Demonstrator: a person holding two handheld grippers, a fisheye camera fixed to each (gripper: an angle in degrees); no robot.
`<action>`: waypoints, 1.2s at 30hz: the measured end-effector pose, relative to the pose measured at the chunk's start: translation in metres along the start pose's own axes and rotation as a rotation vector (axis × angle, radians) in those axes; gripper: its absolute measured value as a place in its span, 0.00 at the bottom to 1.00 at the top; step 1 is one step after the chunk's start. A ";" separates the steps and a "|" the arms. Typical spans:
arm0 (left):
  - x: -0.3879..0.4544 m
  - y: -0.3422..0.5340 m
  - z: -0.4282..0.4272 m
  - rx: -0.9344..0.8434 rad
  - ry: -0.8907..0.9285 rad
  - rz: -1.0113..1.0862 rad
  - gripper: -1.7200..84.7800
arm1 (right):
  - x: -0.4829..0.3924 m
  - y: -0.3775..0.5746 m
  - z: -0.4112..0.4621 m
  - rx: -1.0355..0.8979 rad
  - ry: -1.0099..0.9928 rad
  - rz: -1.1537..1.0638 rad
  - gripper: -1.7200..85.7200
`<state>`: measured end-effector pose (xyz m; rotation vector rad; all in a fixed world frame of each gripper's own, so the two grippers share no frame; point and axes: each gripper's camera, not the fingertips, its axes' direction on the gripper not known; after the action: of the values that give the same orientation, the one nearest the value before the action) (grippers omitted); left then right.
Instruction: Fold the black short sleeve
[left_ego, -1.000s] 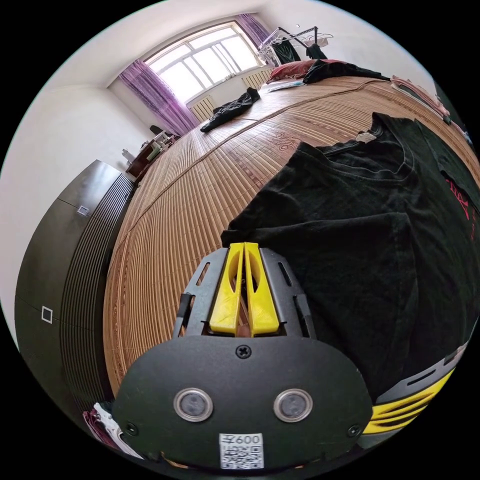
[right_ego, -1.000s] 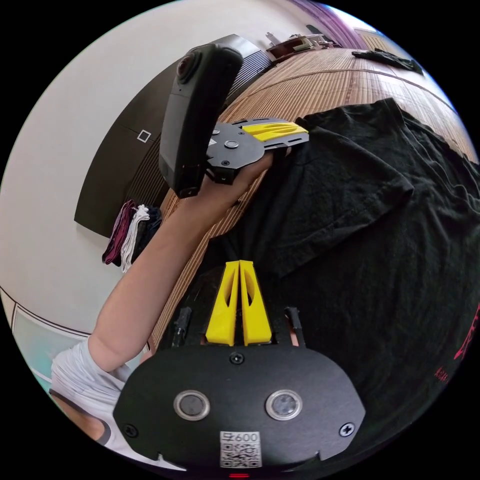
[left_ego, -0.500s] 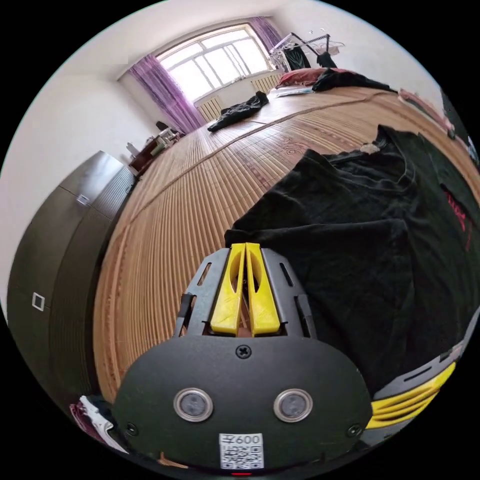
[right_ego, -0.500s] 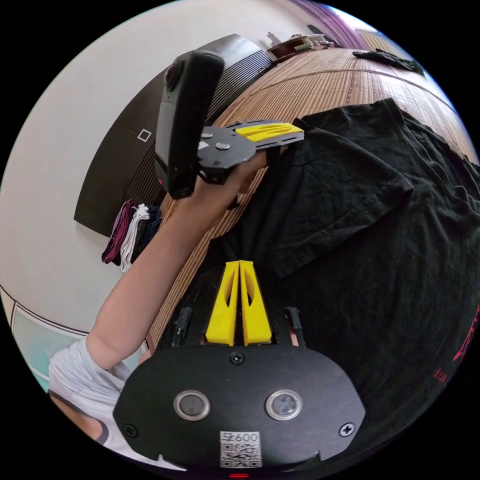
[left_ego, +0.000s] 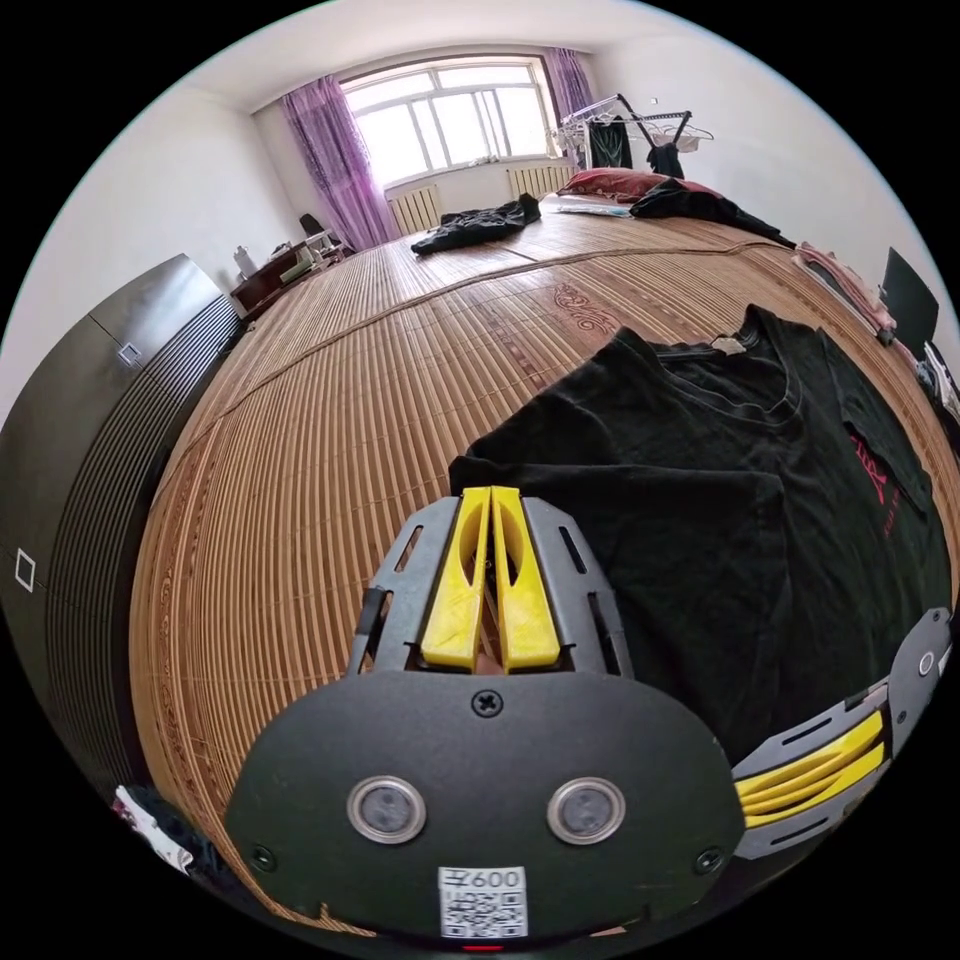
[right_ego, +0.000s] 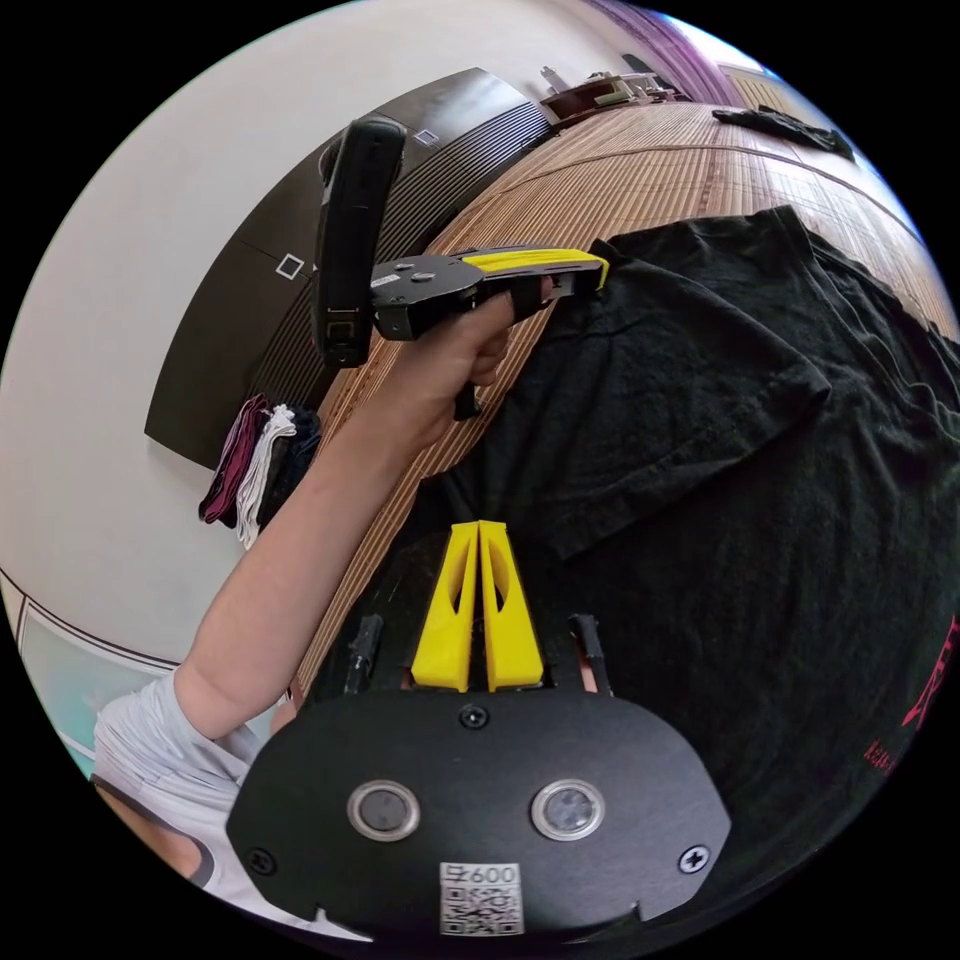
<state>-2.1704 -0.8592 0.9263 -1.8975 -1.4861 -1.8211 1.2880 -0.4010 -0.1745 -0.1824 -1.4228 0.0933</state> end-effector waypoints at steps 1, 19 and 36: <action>0.000 0.001 -0.002 0.004 0.000 -0.001 0.03 | 0.001 -0.001 -0.002 0.000 0.001 -0.001 0.01; -0.013 0.040 -0.043 0.192 0.039 -0.154 0.03 | 0.015 -0.009 -0.031 0.000 0.010 -0.005 0.01; 0.094 0.010 -0.009 -0.007 -0.154 0.118 0.02 | 0.020 -0.015 -0.051 0.001 0.007 0.001 0.01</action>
<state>-2.1895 -0.8195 1.0105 -2.1232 -1.3786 -1.6651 1.3410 -0.4160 -0.1588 -0.1821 -1.4160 0.0939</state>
